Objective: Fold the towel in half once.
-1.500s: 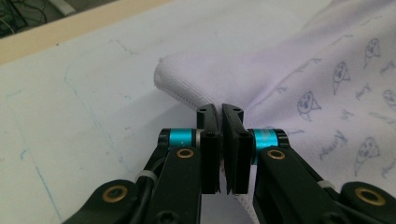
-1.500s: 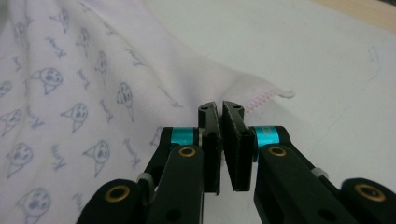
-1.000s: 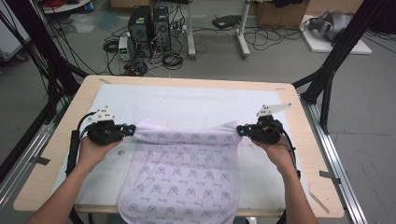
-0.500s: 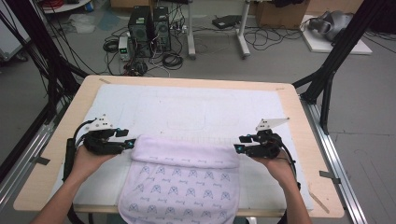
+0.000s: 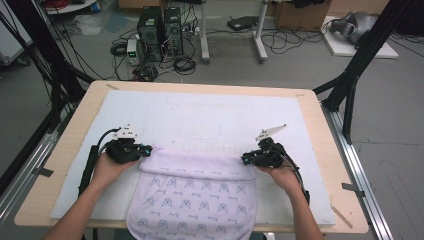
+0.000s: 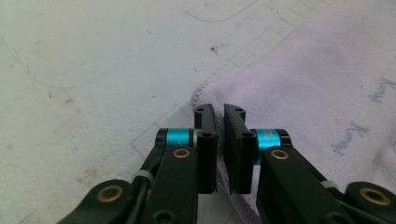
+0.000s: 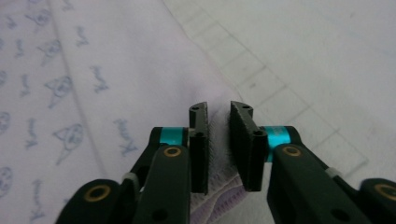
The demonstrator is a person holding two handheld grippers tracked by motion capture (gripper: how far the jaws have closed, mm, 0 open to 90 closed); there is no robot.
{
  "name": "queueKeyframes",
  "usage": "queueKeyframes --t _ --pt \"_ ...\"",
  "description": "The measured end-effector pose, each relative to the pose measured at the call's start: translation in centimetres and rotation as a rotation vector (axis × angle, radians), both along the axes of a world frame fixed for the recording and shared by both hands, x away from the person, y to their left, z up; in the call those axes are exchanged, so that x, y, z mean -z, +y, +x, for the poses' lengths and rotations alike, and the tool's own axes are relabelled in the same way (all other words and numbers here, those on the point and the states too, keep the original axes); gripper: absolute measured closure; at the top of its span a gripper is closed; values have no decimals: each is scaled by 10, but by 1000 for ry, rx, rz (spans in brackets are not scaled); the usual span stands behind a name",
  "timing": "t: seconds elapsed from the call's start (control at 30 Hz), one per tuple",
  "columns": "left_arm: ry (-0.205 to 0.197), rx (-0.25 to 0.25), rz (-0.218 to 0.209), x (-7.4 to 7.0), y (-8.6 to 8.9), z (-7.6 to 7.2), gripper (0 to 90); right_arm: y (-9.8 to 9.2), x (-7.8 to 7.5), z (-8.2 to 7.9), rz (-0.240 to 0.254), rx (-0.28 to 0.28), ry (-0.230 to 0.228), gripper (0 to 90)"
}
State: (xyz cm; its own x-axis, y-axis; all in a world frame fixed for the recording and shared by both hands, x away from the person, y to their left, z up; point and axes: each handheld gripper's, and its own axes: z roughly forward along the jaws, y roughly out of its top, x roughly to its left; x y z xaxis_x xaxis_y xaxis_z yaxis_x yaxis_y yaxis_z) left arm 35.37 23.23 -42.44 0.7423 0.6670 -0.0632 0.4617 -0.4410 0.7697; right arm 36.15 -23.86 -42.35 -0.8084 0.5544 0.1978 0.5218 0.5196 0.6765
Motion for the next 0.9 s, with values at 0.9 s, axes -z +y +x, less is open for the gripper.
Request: queueKeyframes --t 0.9 --pt "-88 96 -115 -16 35 -125 692 -8 -36 -120 182 -187 -124 698"
